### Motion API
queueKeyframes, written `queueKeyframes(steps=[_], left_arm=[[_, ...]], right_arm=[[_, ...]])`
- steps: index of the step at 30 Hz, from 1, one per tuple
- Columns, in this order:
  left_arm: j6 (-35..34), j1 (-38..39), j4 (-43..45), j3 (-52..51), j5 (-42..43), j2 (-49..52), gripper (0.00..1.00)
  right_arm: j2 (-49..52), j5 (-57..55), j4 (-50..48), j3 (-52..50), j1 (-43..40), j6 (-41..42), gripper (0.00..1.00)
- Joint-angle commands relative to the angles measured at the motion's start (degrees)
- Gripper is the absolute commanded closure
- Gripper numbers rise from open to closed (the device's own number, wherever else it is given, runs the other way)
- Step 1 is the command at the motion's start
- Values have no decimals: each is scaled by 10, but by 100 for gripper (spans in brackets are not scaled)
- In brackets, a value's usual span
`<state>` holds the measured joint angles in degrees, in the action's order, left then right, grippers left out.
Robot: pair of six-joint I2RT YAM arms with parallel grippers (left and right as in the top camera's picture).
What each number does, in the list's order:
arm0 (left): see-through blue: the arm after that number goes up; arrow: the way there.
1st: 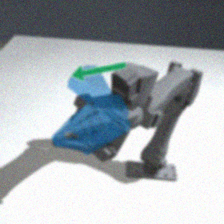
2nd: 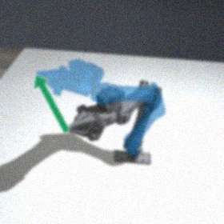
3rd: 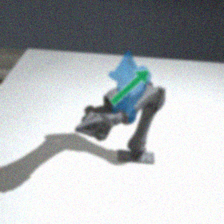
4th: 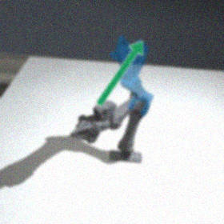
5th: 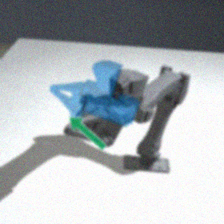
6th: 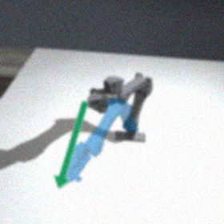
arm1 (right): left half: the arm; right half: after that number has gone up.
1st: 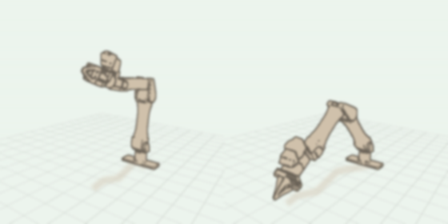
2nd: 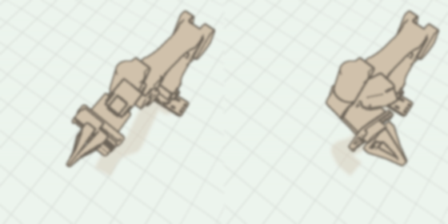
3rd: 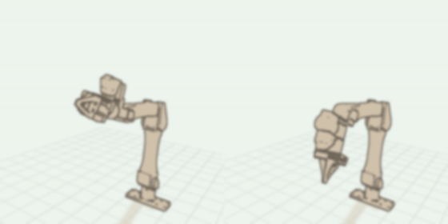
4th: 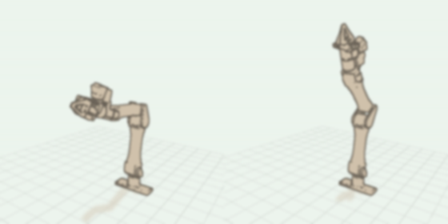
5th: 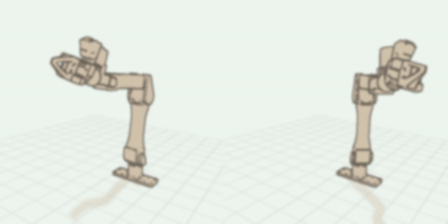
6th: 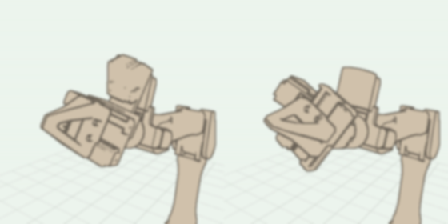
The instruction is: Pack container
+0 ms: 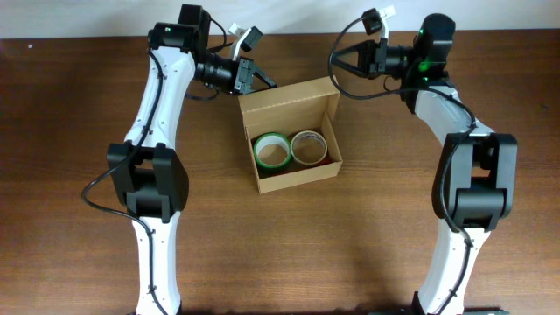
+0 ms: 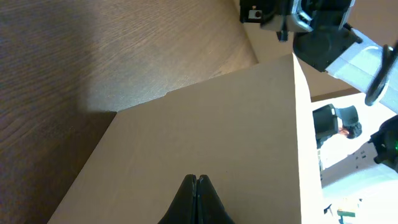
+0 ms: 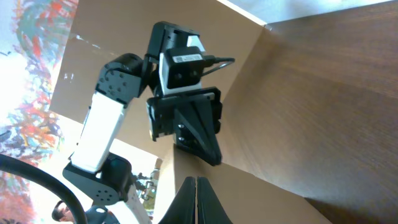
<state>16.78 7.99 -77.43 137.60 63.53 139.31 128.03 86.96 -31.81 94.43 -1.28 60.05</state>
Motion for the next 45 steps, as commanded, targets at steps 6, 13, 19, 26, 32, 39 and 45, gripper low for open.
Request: queueKeyframes(steps=[6,13,19,26,32,39,45], left_arm=[[11,9,-8,11,-4,-21,99],[11,21,-11,11,-14,-21,98],[11,25,-11,11,-21,-21,98],[11,25,-11,11,-30,-21,99],[11,25,-10,11,-32,-21,99],[11,25,-10,11,-32,-21,98],[11,25,-9,11,-34,-21,98]], right_arm=[[-6,-51,-5,16,7,130,96],[-6,-93,6,17,13,187,96],[-6,-108,72,16,12,138,96],[-6,-129,95,24,13,122,96],[-6,-130,99,49,12,48,96],[-6,-68,21,85,9,-26,96],[-6,-120,14,156,5,-22,96]])
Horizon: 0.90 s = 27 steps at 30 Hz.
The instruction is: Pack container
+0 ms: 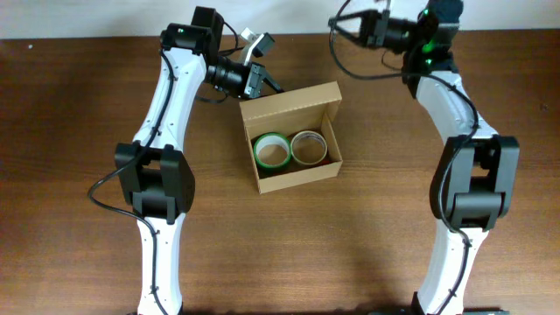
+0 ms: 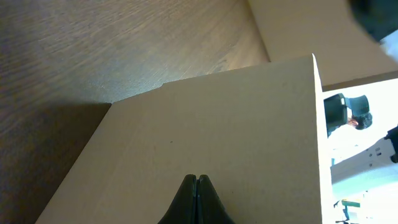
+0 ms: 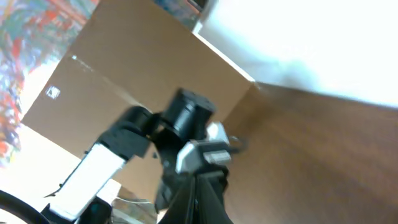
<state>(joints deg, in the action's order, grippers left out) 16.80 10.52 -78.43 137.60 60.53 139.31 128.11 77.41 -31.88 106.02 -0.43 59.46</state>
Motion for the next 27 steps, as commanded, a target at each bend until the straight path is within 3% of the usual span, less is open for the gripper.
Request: queueKeyframes(steps=[1,7,14,17,27], left_arm=[[11,-1,2,11,-4,-21,98],[11,-1,2,11,-4,-21,98],[11,-1,1,11,-4,-21,98],[10,-1,1,11,-10,-21,98],[-25,33,-13,11,-186,-34,98]], right_arm=[[-7,-42,39,49,-5,-23,96],[-7,-131,203,93,-8,-126,96],[-7,-358,632,214,1,-396,96],[-7,-376,708,244,8,-428,96],[-7,-415,905,262,49,-519,96]])
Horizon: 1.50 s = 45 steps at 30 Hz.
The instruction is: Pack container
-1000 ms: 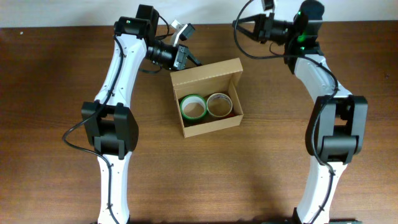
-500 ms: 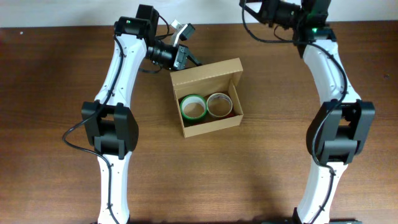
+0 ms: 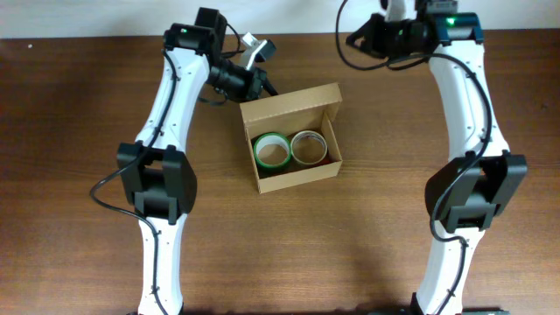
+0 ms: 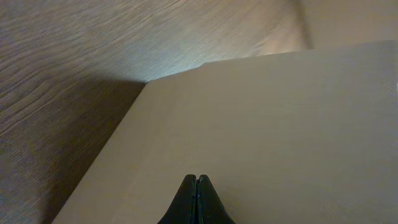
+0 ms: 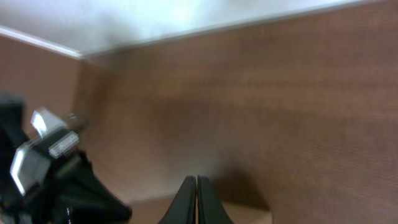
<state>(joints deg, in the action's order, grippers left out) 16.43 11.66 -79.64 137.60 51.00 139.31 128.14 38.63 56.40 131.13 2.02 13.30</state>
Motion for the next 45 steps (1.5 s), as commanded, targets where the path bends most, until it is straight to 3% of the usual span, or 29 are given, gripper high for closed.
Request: queueKeyframes(steps=[1,5,16,35,45], left_arm=[[-33,27,-1,11,-117,-37,98],[-68,54,-2,11,-218,-54,98],[-123,78,-70,11,-358,-86,98],[-132,81,-171,8,-386,-90,98],[-134,121,-171,7,-396,-99,98]], right_arm=[[-7,-36,34,11,30,-59,96],[-7,-65,94,11,59,-87,96],[-11,-154,229,11,82,-110,96],[-11,-233,405,10,138,-146,96],[-25,-243,410,7,138,-144,96]])
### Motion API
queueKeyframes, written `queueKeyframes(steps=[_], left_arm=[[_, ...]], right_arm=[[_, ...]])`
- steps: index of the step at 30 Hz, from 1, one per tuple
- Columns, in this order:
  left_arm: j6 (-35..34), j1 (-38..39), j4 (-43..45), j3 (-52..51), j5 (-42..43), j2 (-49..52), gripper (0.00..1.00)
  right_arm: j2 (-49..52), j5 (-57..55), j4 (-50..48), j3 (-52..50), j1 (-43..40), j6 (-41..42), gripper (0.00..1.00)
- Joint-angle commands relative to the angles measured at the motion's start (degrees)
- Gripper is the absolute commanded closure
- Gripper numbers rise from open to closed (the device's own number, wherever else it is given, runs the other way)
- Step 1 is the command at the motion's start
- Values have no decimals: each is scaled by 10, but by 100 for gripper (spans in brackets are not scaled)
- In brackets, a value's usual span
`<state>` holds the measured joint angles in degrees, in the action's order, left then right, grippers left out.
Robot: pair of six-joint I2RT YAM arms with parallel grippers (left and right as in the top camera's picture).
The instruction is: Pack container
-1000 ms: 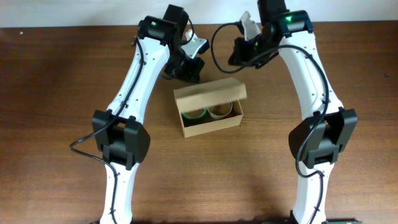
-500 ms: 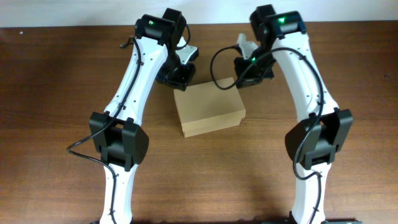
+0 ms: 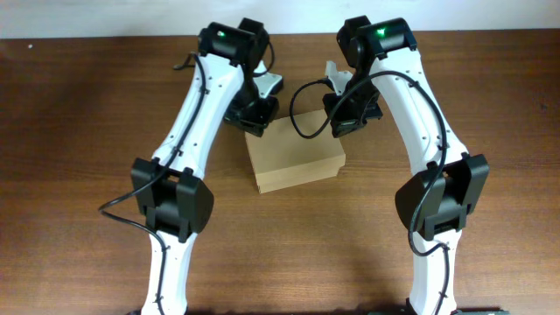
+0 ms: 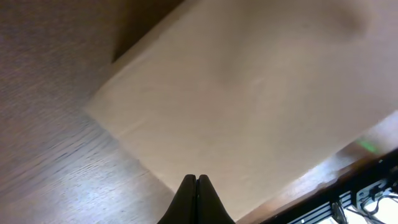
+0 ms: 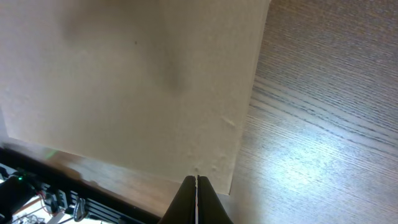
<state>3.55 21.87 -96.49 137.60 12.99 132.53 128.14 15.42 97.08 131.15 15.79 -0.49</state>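
Observation:
The cardboard box (image 3: 295, 156) sits mid-table with its flaps folded down flat over the top, so whatever is inside is hidden. My left gripper (image 3: 260, 122) is shut and hovers at the box's back left corner; its wrist view looks down on the box top (image 4: 249, 93), black fingertips (image 4: 196, 186) pressed together. My right gripper (image 3: 343, 122) is shut at the back right corner; its wrist view shows the lid (image 5: 137, 87) and its right edge, fingertips (image 5: 196, 186) touching.
Dark wooden table (image 3: 87, 175) surrounds the box. Both arm bases stand at the near edge, with their elbows (image 3: 166, 197) (image 3: 442, 197) either side of the box. A light wall runs along the far edge (image 3: 87, 17).
The box was open with two tape rolls showing; now its flaps lie shut. Both grippers have come from behind the box to its back corners, pointing down onto the lid.
At first the box stood open, two tape rolls inside, with my left gripper shut against the back left flap and my right one shut off to the back right. The right arm then stood higher and farther back. Now both grippers rest over the shut lid.

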Motion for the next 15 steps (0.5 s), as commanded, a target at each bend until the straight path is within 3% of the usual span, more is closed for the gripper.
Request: queueKeyframes(steps=[1,15], left_arm=[[-6,24,-2,7,-24,-37,98],[-16,40,-2,7,-162,-203,98]], right_arm=[[-32,-11,3,7,0,-6,96],[-221,-72,2,6,0,-8,96]])
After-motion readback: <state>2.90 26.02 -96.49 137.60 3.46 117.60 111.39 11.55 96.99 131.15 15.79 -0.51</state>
